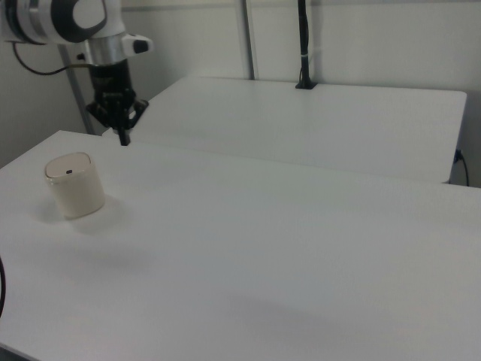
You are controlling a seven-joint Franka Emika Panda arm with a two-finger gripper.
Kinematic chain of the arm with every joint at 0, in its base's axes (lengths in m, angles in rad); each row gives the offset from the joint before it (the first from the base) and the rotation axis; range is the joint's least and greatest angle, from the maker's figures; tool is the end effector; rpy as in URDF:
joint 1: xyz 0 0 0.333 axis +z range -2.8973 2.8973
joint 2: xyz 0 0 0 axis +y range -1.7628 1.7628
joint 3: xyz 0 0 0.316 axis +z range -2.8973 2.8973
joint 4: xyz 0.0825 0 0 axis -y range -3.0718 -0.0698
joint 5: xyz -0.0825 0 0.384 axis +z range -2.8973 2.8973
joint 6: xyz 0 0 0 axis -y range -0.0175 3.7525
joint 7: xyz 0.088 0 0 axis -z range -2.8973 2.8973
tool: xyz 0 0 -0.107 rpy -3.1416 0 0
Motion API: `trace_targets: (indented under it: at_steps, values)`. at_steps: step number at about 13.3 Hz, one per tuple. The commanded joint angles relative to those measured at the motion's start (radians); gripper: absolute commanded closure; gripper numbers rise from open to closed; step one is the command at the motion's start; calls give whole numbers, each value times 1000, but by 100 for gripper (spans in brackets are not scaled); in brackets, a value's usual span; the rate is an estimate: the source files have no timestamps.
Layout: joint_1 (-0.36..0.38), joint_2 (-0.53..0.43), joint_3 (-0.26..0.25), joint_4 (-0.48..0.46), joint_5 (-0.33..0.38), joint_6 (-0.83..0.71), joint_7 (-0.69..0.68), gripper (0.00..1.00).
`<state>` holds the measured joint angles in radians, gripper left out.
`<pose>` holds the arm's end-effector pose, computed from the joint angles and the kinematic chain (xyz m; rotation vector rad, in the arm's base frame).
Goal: Open the trash bin
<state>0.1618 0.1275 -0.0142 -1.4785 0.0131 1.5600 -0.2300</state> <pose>0.5849 0.0889 0.5940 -3.0721 -0.5869 0.0711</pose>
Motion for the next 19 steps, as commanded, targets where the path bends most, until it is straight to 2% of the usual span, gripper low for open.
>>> trace_targets:
  at_steps: [1,5,9,13,19]
  values:
    - [165,46,-13,-9,11,115,12,100]
    - [303,113,-13,-11,10,286,61,100]
    - [383,208,-13,-9,7,426,26,100]
    - [418,262,-13,-9,7,497,18,100]
    - [418,322,-13,-9,2,519,18,100]
